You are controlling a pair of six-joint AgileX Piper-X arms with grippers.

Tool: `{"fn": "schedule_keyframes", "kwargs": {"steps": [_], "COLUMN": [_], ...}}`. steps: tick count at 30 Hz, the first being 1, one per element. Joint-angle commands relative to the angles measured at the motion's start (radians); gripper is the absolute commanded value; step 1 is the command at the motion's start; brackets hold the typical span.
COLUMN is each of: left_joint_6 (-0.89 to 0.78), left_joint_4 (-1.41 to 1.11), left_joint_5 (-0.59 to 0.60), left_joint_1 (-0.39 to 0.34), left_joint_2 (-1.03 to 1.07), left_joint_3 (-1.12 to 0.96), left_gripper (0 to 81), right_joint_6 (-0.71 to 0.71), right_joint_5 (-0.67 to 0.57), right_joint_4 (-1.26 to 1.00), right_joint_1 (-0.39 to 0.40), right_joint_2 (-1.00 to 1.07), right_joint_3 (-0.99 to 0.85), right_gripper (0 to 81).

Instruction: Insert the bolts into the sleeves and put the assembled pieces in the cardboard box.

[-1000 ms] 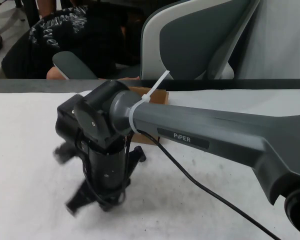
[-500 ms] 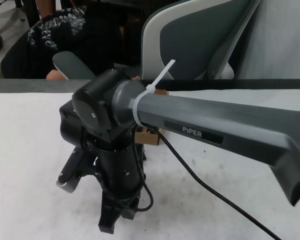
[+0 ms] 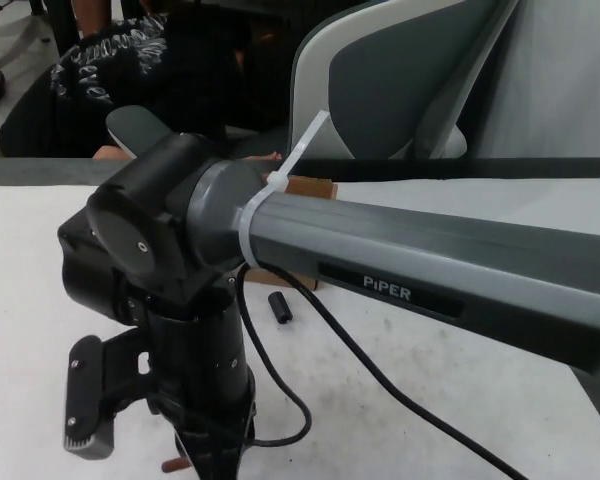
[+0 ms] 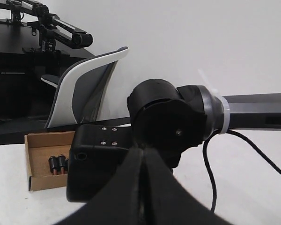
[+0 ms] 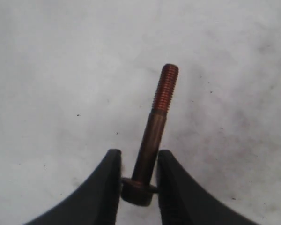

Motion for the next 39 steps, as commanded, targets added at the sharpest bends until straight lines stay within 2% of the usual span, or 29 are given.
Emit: {"fn": "schedule_keyframes", "kwargs": {"steps": [1,2,4,6,9,10,11,13,16,18,20,25,29,35,39], "left_joint_6": [-0.008,-0.008,-0.008,-0.008,-0.008,-0.008,-0.008,-0.008,0.010,0.034,0.048,0.058,0.165,0.324,0.496], "left_joint_4": [-0.012,-0.012,-0.012,-0.012,-0.012,-0.012,-0.012,-0.012,-0.012,-0.012,-0.012,0.012,0.068,0.152,0.252], "left_joint_5": [0.007,0.007,0.007,0.007,0.007,0.007,0.007,0.007,0.007,0.007,0.007,0.001,0.001,-0.002,-0.082], "left_joint_1": [-0.001,-0.001,-0.001,-0.001,-0.001,-0.001,-0.001,-0.001,-0.001,-0.001,-0.001,-0.001,-0.001,-0.001,-0.001], "left_joint_2": [-0.008,-0.008,-0.008,-0.008,-0.008,-0.008,-0.008,-0.008,-0.008,-0.008,-0.008,0.012,0.071,0.233,0.364], "left_joint_3": [-0.001,-0.001,-0.001,-0.001,-0.001,-0.001,-0.001,-0.001,-0.001,-0.001,-0.001,-0.001,-0.001,-0.018,-0.060], "left_gripper": [0.8,0.8,0.8,0.8,0.8,0.8,0.8,0.8,0.8,0.8,0.8,0.8,0.8,0.8,0.8], "right_joint_6": [-0.018,-0.008,0.045,0.057,0.057,0.057,0.074,0.167,0.381,0.506,0.584,0.679,0.766,0.811,0.812], "right_joint_5": [-0.001,-0.001,-0.001,-0.001,-0.001,0.002,0.013,0.051,0.209,0.326,0.389,0.393,0.307,0.185,0.151], "right_joint_4": [0.023,0.031,0.032,0.032,0.029,0.022,0.008,-0.025,-0.045,-0.043,-0.029,0.017,0.019,0.015,-0.015], "right_joint_1": [0.000,0.000,-0.002,-0.003,-0.003,-0.003,-0.003,-0.003,-0.003,-0.008,-0.019,-0.061,-0.109,-0.169,-0.201], "right_joint_2": [-0.018,-0.018,-0.018,-0.018,-0.018,-0.018,-0.018,-0.018,-0.018,-0.018,-0.018,-0.018,-0.018,-0.018,-0.018], "right_joint_3": [-0.003,-0.003,-0.003,-0.003,-0.003,-0.003,-0.003,-0.003,-0.003,-0.003,-0.003,-0.003,-0.003,-0.003,-0.003], "right_gripper": [0.1,0.3,5.9,18.5,47.0,53.8,59.9,62.7,61.1,54.8,44.0,0.7,0.2,0.3,0.3]}}
